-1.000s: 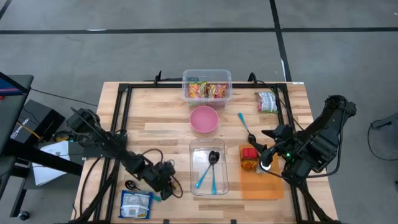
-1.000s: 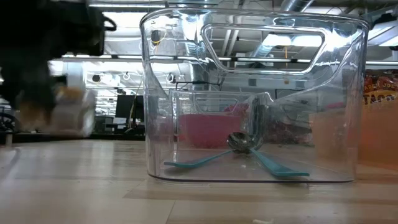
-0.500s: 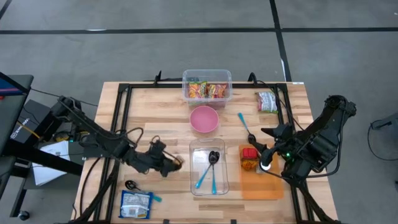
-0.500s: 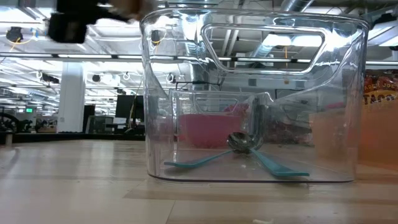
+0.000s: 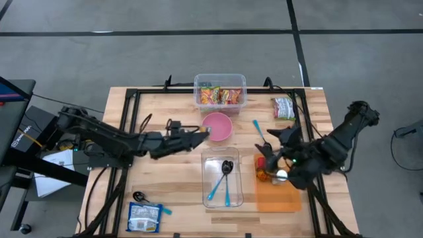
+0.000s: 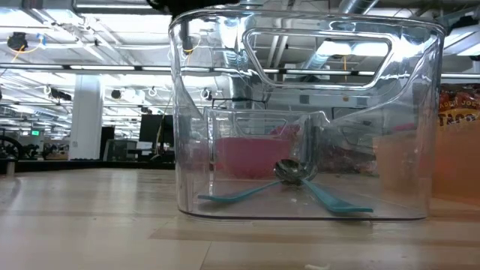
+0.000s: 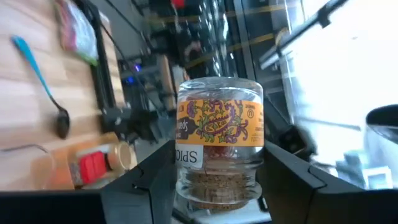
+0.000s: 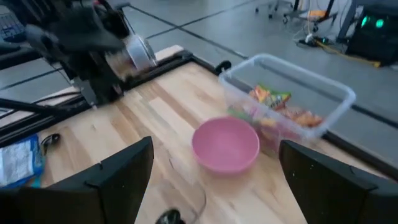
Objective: Pick & Place Food Item
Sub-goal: Put the brown seasoning bottle into the orange bin
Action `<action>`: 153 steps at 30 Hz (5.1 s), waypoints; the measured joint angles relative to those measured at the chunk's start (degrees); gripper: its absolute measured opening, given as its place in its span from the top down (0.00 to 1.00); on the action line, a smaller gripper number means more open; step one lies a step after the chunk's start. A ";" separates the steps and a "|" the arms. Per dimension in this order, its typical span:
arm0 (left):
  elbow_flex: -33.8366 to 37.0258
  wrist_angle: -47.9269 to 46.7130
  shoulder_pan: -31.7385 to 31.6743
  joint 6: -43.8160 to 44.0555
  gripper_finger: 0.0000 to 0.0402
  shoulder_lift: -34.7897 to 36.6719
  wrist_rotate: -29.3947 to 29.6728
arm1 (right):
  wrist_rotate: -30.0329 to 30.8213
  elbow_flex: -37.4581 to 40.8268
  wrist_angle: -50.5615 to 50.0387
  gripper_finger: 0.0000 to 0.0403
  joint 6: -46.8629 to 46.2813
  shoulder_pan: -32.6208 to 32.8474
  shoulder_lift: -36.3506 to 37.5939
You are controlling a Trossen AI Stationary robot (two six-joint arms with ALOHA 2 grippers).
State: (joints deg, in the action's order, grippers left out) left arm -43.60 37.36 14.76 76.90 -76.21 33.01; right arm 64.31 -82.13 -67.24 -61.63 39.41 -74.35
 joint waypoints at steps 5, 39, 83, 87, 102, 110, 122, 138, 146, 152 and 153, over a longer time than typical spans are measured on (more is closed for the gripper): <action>-2.72 3.49 -2.99 -0.07 0.55 -5.24 -10.15 | -7.90 0.00 15.12 0.16 19.67 -6.15 0.00; -7.56 13.88 -5.85 -1.03 0.55 -10.88 -25.95 | -31.56 0.00 45.34 0.16 50.07 -20.32 -11.22; -7.55 13.08 -6.27 -2.69 0.07 -10.81 -30.12 | -25.61 0.02 36.67 0.44 44.40 -20.41 -5.33; -7.55 13.15 -6.27 -4.36 0.07 -10.81 -34.08 | -25.25 0.00 27.13 0.44 36.93 -20.41 -2.25; -7.55 13.71 -6.27 -10.56 0.10 -10.81 -38.27 | -33.32 0.04 -11.44 0.43 2.81 -4.48 -0.09; -7.55 13.66 -6.27 -12.20 0.11 -10.81 -38.37 | -38.99 0.00 -20.05 0.43 -8.63 10.80 0.05; -7.55 13.63 -6.27 -13.90 0.13 -10.81 -38.17 | -46.94 4.91 -22.71 0.43 -8.92 25.41 0.09; -7.53 10.17 -6.27 -15.13 0.16 -10.81 -38.16 | -47.83 31.75 -4.25 0.44 -8.66 29.80 6.74; -7.53 10.17 -6.27 -14.99 0.16 -10.81 -35.94 | -44.79 38.69 -0.47 0.44 -8.43 29.17 12.82; -7.53 10.17 -6.27 -14.97 0.16 -10.81 -35.86 | -43.14 39.52 0.61 0.44 -3.55 26.70 13.77; -7.53 10.17 -6.27 -14.97 0.16 -10.81 -35.86 | -42.88 39.50 0.78 0.44 -2.90 26.41 13.77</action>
State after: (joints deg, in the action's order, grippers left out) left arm -51.13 47.53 8.49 61.93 -87.02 -2.85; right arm 21.43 -42.63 -66.46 -64.53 65.82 -60.58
